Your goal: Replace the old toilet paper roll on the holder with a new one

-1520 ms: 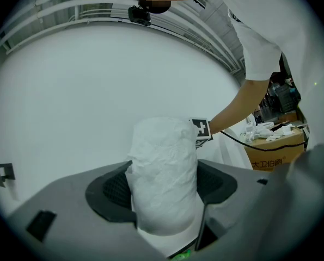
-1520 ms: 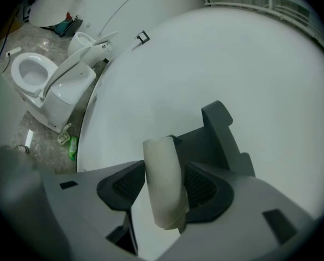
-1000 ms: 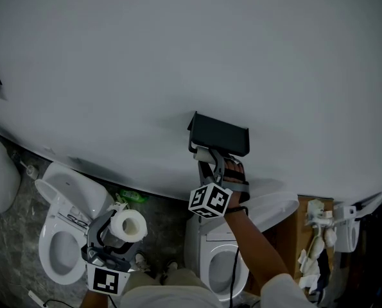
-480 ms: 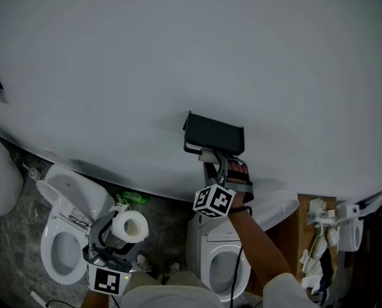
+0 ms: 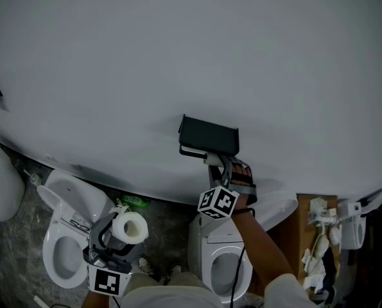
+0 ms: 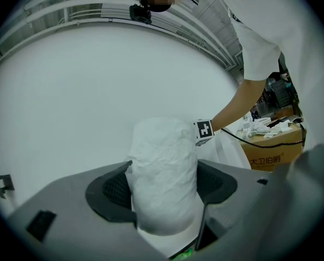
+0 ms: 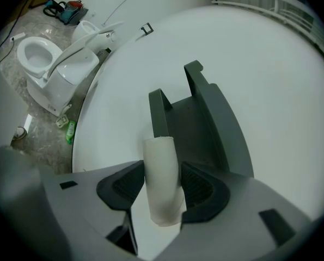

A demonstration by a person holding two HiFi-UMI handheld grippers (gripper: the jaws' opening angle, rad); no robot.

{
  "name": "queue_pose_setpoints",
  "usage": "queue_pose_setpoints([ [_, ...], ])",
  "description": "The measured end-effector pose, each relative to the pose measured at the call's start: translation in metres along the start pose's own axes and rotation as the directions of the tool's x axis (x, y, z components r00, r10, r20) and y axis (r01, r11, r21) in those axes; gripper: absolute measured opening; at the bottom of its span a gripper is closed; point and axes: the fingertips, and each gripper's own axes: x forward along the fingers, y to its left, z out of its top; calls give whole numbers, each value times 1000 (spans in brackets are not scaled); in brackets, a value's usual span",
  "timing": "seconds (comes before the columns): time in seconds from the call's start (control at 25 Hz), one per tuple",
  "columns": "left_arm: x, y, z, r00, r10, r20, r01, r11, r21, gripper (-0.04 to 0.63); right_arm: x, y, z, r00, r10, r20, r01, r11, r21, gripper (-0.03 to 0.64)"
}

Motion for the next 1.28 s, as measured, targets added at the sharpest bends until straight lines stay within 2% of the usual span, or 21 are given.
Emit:
queue_pose_setpoints([
  [0.88,7,-14,14,1000,-23,-1,23,999,25,327,-10,-7,-56,998,-3,-64,6,999,40,196],
  [1.28,17,-29,27,999,-50,9,49,997,51,327,-34,-30,-90,996,-41,-78,48,994,94,195],
])
